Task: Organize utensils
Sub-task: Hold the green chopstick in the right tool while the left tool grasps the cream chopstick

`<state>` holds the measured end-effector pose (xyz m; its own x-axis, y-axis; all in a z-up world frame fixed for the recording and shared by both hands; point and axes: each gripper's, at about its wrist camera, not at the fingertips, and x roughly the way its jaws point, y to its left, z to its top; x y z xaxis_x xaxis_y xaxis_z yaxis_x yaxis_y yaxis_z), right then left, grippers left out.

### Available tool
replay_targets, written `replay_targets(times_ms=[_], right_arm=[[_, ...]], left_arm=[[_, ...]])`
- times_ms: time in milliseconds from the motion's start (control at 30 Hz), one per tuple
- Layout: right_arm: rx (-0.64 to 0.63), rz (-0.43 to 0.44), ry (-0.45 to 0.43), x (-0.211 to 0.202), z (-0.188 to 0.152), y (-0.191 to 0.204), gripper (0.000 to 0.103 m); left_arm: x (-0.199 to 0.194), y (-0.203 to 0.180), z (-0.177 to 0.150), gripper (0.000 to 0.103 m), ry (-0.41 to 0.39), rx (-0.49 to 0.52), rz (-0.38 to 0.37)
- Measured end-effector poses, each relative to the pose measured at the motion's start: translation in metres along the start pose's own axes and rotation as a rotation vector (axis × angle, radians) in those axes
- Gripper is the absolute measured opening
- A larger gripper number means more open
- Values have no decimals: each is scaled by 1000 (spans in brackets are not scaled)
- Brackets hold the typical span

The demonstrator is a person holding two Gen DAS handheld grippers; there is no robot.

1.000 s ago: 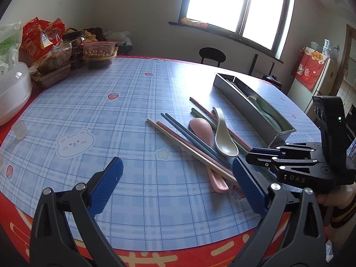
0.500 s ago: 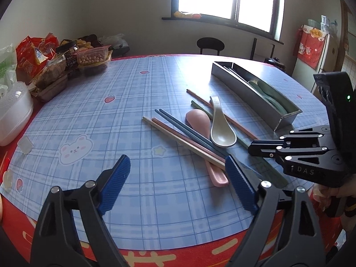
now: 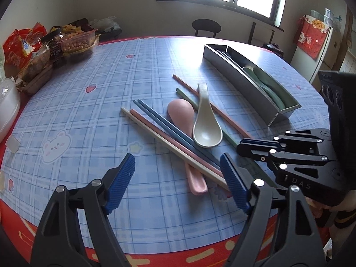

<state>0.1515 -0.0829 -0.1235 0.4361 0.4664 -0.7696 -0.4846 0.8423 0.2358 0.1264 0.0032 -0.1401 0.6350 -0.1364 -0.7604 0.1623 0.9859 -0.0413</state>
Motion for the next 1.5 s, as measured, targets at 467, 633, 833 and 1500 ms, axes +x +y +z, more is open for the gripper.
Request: replay_targets(times_ms=[467, 633, 833, 1500], right_arm=[[9, 14, 0, -1, 0, -3, 7], [18, 25, 0, -2, 0, -4, 7], [21, 30, 0, -2, 0, -6, 7], [22, 33, 0, -2, 0, -7, 7]], left_arm=[[8, -7, 0, 55, 53, -32, -25], [14, -12, -1, 55, 71, -17, -1], [7, -4, -6, 53, 72, -39, -17], [-4, 48, -14, 54, 92, -167, -18]])
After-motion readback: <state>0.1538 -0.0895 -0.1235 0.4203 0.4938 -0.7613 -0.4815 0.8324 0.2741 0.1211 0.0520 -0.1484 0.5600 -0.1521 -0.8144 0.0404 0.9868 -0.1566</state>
